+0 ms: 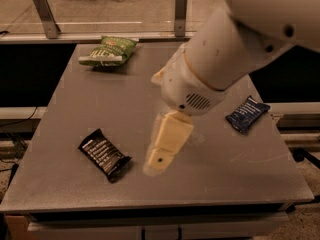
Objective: Move rxbar chocolate near green jalapeno chip bag
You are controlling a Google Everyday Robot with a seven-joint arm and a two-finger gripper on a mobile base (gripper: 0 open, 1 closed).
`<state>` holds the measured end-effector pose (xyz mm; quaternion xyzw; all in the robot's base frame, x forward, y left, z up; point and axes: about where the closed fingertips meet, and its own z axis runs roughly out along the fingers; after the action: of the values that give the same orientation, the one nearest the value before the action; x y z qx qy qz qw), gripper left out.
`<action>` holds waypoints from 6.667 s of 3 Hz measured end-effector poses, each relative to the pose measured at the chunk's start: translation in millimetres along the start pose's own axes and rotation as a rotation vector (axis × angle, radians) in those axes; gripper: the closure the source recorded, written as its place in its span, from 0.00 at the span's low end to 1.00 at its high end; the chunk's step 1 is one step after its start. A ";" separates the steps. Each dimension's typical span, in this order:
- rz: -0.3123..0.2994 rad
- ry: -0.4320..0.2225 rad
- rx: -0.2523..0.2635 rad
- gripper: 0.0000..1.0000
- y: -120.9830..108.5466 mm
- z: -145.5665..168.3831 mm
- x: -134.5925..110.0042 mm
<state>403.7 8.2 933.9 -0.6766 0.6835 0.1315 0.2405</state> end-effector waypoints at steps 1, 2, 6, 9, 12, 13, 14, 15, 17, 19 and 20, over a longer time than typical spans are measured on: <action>0.016 -0.064 -0.007 0.00 6.3 44.9 -33.3; 0.046 -0.114 -0.003 0.00 8.7 82.1 -55.0; 0.144 -0.185 0.012 0.40 16.5 155.2 -55.6; 0.091 -0.181 0.067 1.00 -4.3 118.8 -60.8; 0.003 -0.169 0.171 1.00 -34.1 65.7 -64.1; -0.025 -0.165 0.216 1.00 -57.5 74.7 -64.2; -0.056 -0.149 0.278 1.00 -103.5 90.6 -57.9; -0.069 -0.123 0.326 1.00 -154.9 105.6 -46.0; -0.093 -0.092 0.353 0.82 -226.9 129.8 -42.5; -0.094 -0.097 0.345 0.36 -255.6 147.6 -45.1; -0.092 -0.097 0.343 0.12 -260.8 151.2 -43.9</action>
Offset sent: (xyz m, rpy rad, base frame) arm 0.0095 0.1323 -0.0731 0.1898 0.0428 -0.0518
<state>682.8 109.4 865.6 -0.6492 0.6517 0.0343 0.3907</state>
